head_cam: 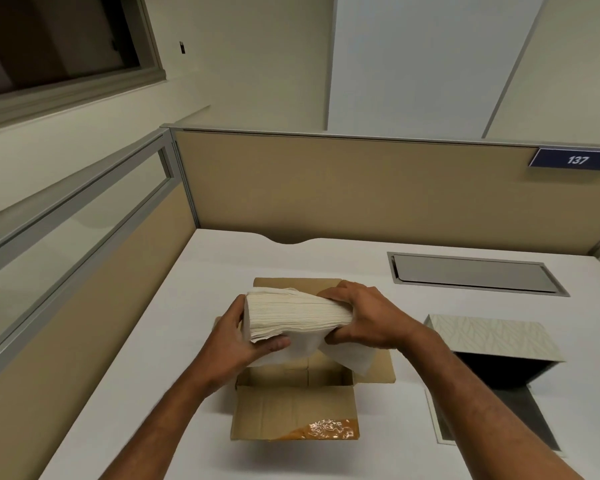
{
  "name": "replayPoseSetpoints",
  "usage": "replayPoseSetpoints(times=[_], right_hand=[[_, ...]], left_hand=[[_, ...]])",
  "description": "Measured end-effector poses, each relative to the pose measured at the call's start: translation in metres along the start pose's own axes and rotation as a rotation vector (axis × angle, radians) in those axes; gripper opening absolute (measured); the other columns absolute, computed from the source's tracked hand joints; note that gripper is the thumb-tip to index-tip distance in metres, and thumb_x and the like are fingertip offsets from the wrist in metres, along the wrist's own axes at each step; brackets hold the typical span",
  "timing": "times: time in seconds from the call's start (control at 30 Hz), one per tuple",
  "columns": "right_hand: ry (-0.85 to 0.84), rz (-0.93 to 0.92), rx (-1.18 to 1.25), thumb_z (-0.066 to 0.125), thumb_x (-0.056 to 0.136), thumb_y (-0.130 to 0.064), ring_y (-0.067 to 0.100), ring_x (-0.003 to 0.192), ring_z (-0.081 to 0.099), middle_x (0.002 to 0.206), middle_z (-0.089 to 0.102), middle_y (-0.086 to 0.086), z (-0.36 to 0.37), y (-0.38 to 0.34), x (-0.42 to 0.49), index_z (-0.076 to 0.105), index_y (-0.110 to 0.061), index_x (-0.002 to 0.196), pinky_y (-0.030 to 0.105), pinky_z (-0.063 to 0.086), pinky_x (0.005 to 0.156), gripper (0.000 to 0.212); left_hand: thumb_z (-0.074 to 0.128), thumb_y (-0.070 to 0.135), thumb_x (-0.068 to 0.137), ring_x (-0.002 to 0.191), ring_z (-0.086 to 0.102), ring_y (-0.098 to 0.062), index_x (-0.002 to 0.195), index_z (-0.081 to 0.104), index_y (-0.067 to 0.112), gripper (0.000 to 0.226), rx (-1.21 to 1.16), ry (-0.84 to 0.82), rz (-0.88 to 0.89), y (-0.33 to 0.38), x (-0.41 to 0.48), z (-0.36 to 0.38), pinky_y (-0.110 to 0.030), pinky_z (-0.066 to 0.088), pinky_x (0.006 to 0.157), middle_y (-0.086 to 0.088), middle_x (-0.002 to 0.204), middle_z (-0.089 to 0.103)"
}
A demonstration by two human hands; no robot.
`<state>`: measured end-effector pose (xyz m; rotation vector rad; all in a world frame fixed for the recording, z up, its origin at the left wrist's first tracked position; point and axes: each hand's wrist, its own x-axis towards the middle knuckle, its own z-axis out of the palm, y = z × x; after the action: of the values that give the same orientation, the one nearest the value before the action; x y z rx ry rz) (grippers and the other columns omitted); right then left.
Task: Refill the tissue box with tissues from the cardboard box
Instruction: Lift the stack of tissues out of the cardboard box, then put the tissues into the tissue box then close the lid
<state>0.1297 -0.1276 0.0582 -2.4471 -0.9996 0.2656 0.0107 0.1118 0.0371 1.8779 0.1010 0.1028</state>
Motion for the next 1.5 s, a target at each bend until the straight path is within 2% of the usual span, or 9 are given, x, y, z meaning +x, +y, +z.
replayPoseSetpoints(times=[0.2, 0.33, 0.43, 0.57, 0.83, 0.97, 1.1, 1.33, 1.5], right_hand=[[-0.031, 0.138, 0.092, 0.077, 0.072, -0.051, 0.016, 0.103, 0.054, 0.115, 0.055, -0.005, -0.02, 0.019, -0.036, 0.05, -0.044, 0.132, 0.035, 0.052, 0.09, 0.065], [0.024, 0.246, 0.305, 0.083, 0.064, -0.055, 0.014, 0.103, 0.061, 0.119, 0.061, -0.007, -0.035, 0.039, -0.069, 0.056, -0.043, 0.118, 0.034, 0.058, 0.086, 0.062], [0.096, 0.33, 0.484, 0.089, 0.066, -0.046, 0.015, 0.1, 0.062, 0.114, 0.061, -0.003, -0.048, 0.053, -0.099, 0.058, -0.044, 0.116, 0.023, 0.054, 0.078, 0.059], [0.228, 0.434, 0.736, 0.091, 0.067, -0.036, 0.019, 0.106, 0.063, 0.117, 0.061, -0.001, -0.06, 0.078, -0.14, 0.062, -0.045, 0.115, 0.035, 0.058, 0.088, 0.057], [0.388, 0.637, 0.931, 0.082, 0.079, -0.03, 0.025, 0.108, 0.059, 0.125, 0.057, 0.003, -0.06, 0.146, -0.219, 0.05, -0.034, 0.133, 0.028, 0.055, 0.079, 0.063], [0.453, 0.702, 1.036, 0.085, 0.07, -0.03, 0.031, 0.11, 0.061, 0.126, 0.059, 0.009, -0.05, 0.183, -0.253, 0.047, -0.032, 0.135, 0.04, 0.055, 0.09, 0.076], [0.564, 0.748, 1.126, 0.083, 0.074, -0.016, 0.03, 0.107, 0.066, 0.12, 0.065, 0.009, -0.035, 0.209, -0.274, 0.048, -0.027, 0.133, 0.037, 0.055, 0.081, 0.07], [0.688, 0.835, 1.177, 0.072, 0.085, -0.009, 0.031, 0.115, 0.059, 0.136, 0.055, 0.012, -0.006, 0.25, -0.287, 0.038, -0.028, 0.144, 0.038, 0.049, 0.089, 0.071], [0.704, 0.838, 1.141, 0.072, 0.087, -0.014, 0.03, 0.121, 0.054, 0.144, 0.049, 0.01, 0.002, 0.268, -0.281, 0.031, -0.031, 0.147, 0.038, 0.045, 0.092, 0.075]], left_hand=[[0.082, 0.039, 0.07, 0.107, 0.062, 0.0, 0.125, 0.052, 0.041, 0.062, -0.151, 0.043, -0.03, 0.015, -0.005, 0.039, -0.017, 0.056, 0.077, 0.017, 0.12, 0.065], [0.08, 0.056, 0.067, 0.103, 0.067, -0.011, 0.117, 0.06, 0.042, 0.056, -0.26, 0.064, -0.11, 0.027, -0.008, 0.07, -0.027, 0.058, 0.079, 0.014, 0.11, 0.071], [0.077, 0.054, 0.069, 0.102, 0.067, -0.017, 0.117, 0.063, 0.036, 0.053, -0.367, 0.082, -0.195, 0.037, -0.012, 0.1, -0.031, 0.055, 0.083, 0.008, 0.107, 0.073], [0.076, 0.044, 0.074, 0.105, 0.067, -0.021, 0.116, 0.066, 0.026, 0.047, -0.521, 0.07, -0.307, 0.046, -0.018, 0.149, -0.039, 0.058, 0.088, -0.001, 0.109, 0.075], [0.079, 0.05, 0.074, 0.108, 0.067, -0.023, 0.116, 0.07, 0.022, 0.051, -0.58, 0.021, -0.466, 0.046, -0.024, 0.25, -0.041, 0.06, 0.085, -0.003, 0.112, 0.075], [0.075, 0.044, 0.08, 0.109, 0.063, -0.023, 0.116, 0.068, 0.018, 0.046, -0.595, -0.02, -0.521, 0.045, -0.027, 0.292, -0.038, 0.057, 0.088, -0.005, 0.113, 0.073], [0.072, 0.042, 0.083, 0.107, 0.067, -0.022, 0.114, 0.069, 0.016, 0.041, -0.577, -0.064, -0.542, 0.035, -0.027, 0.327, -0.044, 0.053, 0.099, -0.004, 0.106, 0.078], [0.075, 0.061, 0.065, 0.12, 0.059, -0.024, 0.138, 0.047, 0.029, 0.084, -0.455, -0.027, -0.61, 0.005, -0.021, 0.369, -0.052, 0.042, 0.109, 0.0, 0.127, 0.066], [0.065, 0.052, 0.085, 0.135, 0.042, -0.025, 0.149, 0.03, 0.034, 0.075, -0.457, 0.02, -0.608, -0.003, -0.011, 0.387, -0.048, 0.033, 0.115, -0.001, 0.15, 0.043]])
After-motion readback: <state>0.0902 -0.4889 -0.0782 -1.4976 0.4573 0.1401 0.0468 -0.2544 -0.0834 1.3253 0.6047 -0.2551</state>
